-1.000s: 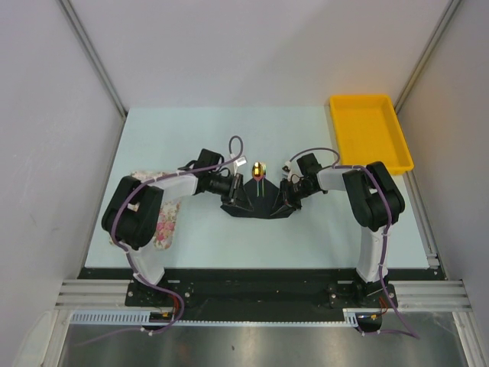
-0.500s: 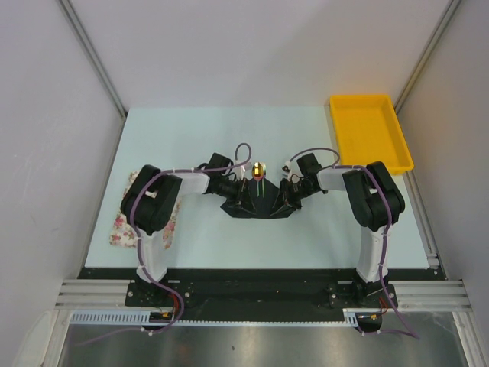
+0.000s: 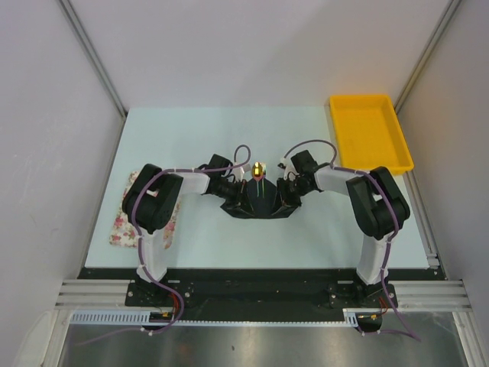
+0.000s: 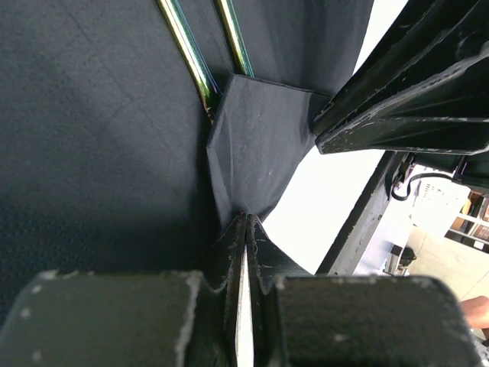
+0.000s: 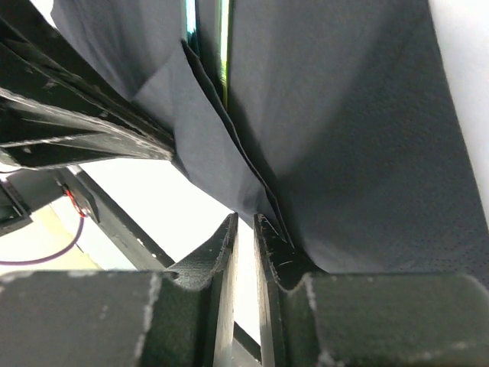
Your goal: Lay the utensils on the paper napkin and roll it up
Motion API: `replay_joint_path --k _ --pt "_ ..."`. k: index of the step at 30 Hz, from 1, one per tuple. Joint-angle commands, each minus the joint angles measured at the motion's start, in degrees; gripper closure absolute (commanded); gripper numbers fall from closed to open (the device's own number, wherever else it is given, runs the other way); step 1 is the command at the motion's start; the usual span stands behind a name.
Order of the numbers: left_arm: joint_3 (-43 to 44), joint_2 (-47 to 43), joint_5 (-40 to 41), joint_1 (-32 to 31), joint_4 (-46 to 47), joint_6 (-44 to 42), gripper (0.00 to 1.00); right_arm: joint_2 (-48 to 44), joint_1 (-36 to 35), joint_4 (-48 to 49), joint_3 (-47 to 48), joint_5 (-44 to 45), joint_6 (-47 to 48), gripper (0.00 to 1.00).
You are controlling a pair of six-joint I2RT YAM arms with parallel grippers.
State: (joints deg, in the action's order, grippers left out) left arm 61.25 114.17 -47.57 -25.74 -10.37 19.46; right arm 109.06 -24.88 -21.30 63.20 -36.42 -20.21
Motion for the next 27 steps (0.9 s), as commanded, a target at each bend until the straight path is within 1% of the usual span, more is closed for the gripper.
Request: replay_joint_path --k 1,8,14,21,27 --pt "0.71 0.61 3.27 0.42 -1.93 -1.18 0.94 0.89 0.45 -2.69 1.14 1.71 2.19 0.82" --pt "0.27 1.05 3.71 1.04 -1.85 -1.01 0.95 1.51 2.82 -5.5 -0.62 3.2 5.35 0.82" --pt "0.18 1.14 3.72 1.22 -1.67 -1.1 0.96 -0.33 5.28 -7.96 -1.68 3.82 8.34 0.82" --pt "0.09 0.79 3.62 1.22 -1.49 -1.09 0.96 -4.81 2.91 -5.16 0.43 -1.36 5.89 0.82" --pt "-0.08 0.35 3.54 1.22 -1.67 -1.45 0.96 -7.45 0.28 -1.91 1.93 -2.86 2.63 0.8"
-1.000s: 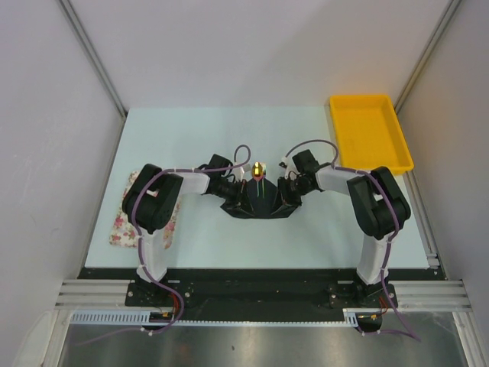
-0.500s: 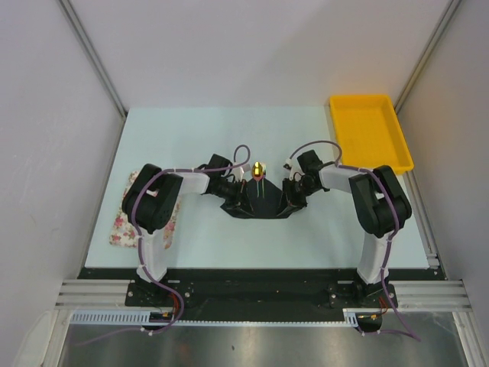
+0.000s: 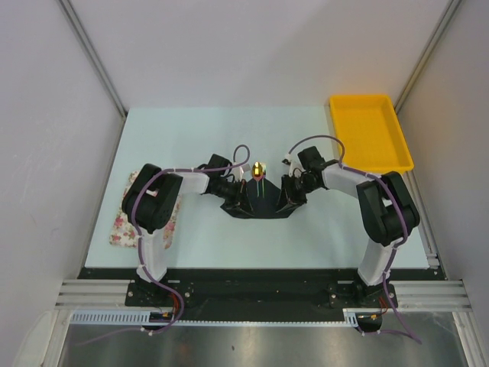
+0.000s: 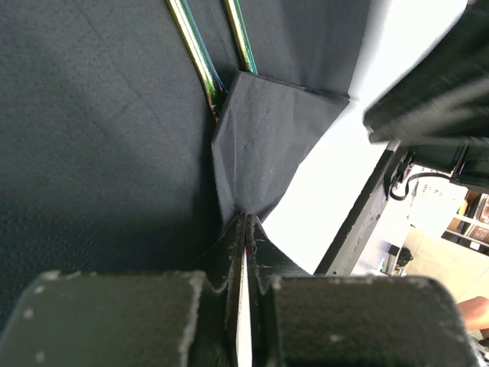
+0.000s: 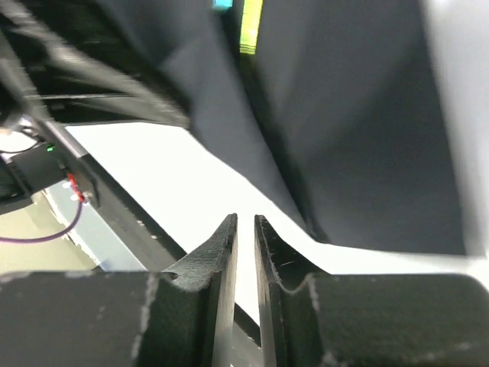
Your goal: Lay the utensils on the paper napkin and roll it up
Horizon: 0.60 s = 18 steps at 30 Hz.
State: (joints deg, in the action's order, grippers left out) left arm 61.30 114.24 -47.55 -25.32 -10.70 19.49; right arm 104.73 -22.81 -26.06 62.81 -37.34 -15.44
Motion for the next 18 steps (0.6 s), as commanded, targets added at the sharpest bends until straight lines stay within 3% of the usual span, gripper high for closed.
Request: replay_joint_path --k 1,18 --pt "-0.13 0.2 3.52 0.8 -1.34 -1.47 0.96 -2.69 -2.15 3.3 2.32 -1.94 -2.48 0.8" --pt "0.31 0.55 3.43 0.8 -1.43 -1.47 0.96 7.95 -4.17 6.82 4.25 1.65 -4.25 0.81"
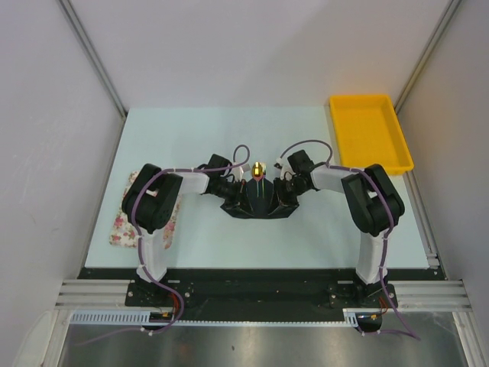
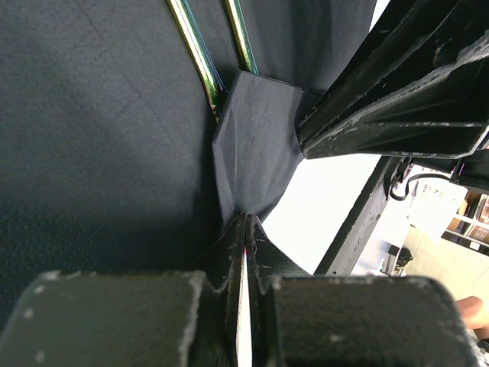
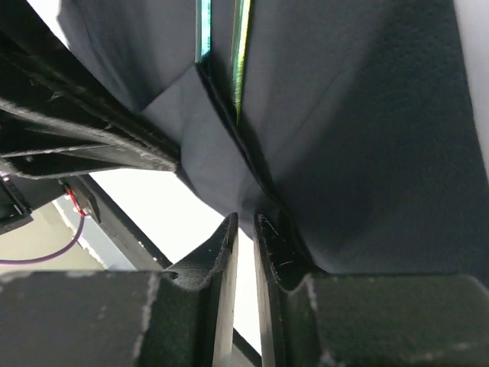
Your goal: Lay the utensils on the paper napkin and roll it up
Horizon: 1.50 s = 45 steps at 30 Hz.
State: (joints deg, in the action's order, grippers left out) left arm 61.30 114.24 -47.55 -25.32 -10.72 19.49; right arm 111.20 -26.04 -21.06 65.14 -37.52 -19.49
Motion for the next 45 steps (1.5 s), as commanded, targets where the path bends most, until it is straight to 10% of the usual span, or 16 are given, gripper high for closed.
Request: replay_joint_path --k 1,10,21,45 --pt "0.31 0.55 3.43 0.8 -1.41 -1.47 0.96 2.0 -1.2 1.46 2.0 2.44 -0.03 0.81" --pt "0.23 0.73 3.69 0.8 -1.67 -1.91 0.96 -1.68 0.11 -2.31 3.14 2.54 0.15 0.76" --pt "0.4 0.9 3.69 0.8 -1.5 -2.08 0.96 -9.33 11.17 -11.54 1.39 4.29 4.19 0.27" --pt "0.84 1.08 4.04 0.8 -2.11 -2.96 0.96 -0.98 9.7 2.5 -2.3 -10.9 -4.94 0.31"
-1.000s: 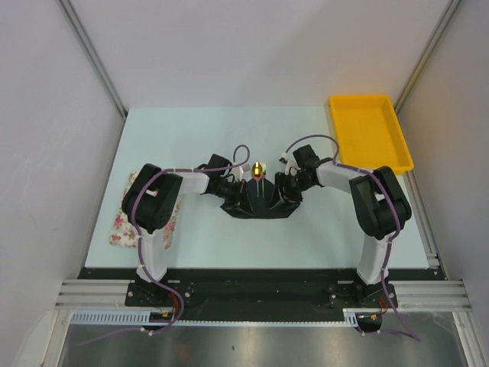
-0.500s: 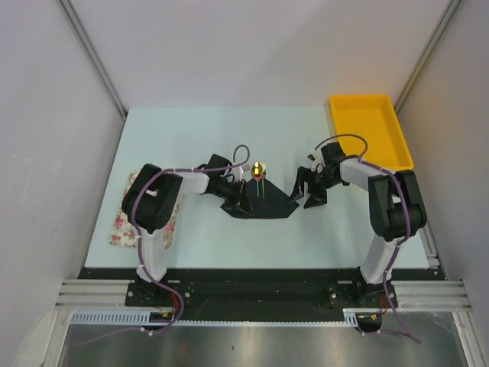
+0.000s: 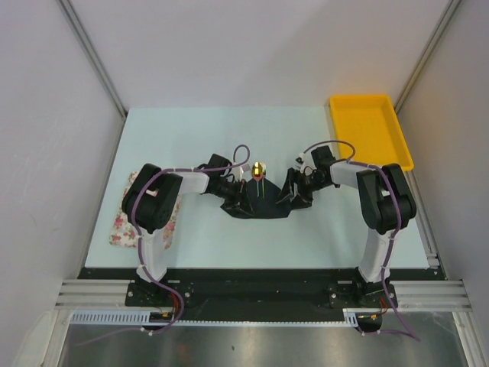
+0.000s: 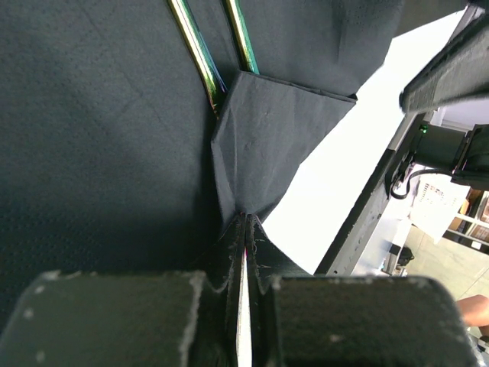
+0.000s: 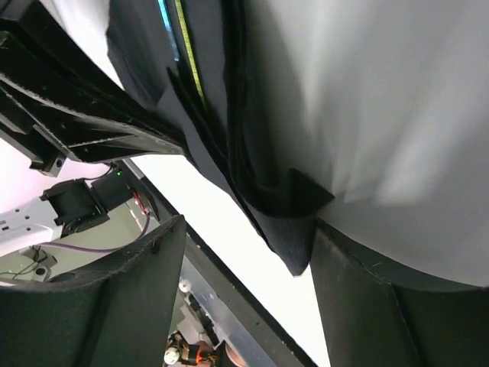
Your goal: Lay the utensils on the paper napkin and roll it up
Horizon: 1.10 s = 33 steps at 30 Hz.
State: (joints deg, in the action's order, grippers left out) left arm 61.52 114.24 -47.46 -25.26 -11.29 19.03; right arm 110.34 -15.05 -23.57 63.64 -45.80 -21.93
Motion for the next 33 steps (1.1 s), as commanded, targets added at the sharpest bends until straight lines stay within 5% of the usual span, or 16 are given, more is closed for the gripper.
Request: replay_joint_path --k 1,14,24,33 --pt "0.62 1.25 3.96 0.73 -1.54 -2.42 0.96 -0.65 -1.21 5.98 -1.23 -3.84 -3.11 0.32" --pt "0.62 0.99 3.78 0.73 -1.1 -2.24 0.96 -4.79 -2.7 5.56 -1.5 -1.05 -4.61 0.6" --pt "0.45 0.72 3.52 0.73 -1.02 -2.15 0.96 -2.68 -6.04 5.29 1.92 1.77 -4.61 0.71" --pt "0.53 0.73 3.43 0.73 -0.93 -1.98 0.96 -0.75 -9.2 7.05 3.6 2.65 -6.19 0.71"
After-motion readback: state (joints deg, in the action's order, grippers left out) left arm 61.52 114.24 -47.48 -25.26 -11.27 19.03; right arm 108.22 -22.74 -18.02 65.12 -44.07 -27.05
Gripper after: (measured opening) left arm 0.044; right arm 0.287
